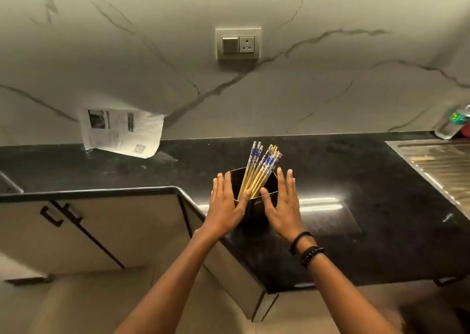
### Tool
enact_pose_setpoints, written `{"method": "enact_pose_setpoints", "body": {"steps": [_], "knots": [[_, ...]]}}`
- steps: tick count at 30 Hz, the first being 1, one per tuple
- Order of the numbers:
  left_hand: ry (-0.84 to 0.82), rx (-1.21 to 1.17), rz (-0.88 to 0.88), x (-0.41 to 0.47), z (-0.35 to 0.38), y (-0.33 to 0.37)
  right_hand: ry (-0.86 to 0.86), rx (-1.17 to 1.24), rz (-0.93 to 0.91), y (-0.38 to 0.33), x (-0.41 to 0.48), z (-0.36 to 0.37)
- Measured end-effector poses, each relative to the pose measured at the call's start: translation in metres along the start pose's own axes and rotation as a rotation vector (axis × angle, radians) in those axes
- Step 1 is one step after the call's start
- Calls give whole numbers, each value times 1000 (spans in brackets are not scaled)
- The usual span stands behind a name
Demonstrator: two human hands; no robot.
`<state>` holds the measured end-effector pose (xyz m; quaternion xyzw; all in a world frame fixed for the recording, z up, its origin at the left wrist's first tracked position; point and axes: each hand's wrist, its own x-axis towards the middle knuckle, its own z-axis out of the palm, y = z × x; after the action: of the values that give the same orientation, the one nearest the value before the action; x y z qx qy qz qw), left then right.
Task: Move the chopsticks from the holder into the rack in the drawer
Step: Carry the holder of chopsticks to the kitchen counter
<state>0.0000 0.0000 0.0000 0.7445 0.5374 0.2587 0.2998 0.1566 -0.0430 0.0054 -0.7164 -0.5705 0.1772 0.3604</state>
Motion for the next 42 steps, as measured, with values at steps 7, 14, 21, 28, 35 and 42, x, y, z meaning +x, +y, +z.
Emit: {"method": "enact_pose_setpoints", "body": {"steps": [7,14,21,28,35,42], "knots": [[4,-273,-323,10,28,-7,-94,158,65,26,23,8],[81,-425,-341,16,37,-20,-141,296,118,39,50,8],[150,-469,-374,10,33,-12,-178,438,137,35,63,7],[327,-478,-420,-44,21,0,-250,505,34,21,36,1],[572,-450,-539,-134,2,-1,-488,457,-82,-2,-13,11],[827,-490,-687,-245,-3,-4,-840,432,-210,-33,-88,40]]}}
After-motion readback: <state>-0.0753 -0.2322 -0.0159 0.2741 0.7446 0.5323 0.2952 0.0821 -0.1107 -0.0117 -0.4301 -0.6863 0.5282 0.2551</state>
